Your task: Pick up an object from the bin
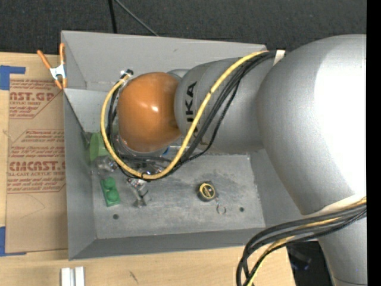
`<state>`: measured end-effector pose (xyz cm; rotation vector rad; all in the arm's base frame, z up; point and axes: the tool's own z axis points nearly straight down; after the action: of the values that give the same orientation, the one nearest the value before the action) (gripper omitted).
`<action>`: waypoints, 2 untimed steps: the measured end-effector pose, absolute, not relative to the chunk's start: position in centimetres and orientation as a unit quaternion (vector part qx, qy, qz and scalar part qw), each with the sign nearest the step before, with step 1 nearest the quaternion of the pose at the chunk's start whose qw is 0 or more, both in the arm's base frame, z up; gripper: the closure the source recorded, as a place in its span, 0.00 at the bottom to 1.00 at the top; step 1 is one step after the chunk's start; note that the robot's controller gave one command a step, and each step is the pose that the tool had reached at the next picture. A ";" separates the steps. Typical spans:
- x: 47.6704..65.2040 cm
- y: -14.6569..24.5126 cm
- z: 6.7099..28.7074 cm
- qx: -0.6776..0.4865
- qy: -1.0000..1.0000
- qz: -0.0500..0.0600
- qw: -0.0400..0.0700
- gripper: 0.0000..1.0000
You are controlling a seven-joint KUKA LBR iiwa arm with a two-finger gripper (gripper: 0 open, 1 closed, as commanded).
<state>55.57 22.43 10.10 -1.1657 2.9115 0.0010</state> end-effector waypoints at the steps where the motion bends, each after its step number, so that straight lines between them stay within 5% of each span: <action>1: 56.0 24.9 10.0 -0.490 0.872 0.001 0.002 0.00; 2: 55.2 24.5 6.9 -0.593 0.805 0.000 -0.001 0.00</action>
Offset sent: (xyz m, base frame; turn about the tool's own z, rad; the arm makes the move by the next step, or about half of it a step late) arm 0.0038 0.0232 -0.0010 -0.2637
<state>55.24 24.45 6.90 -1.8648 2.5305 0.0006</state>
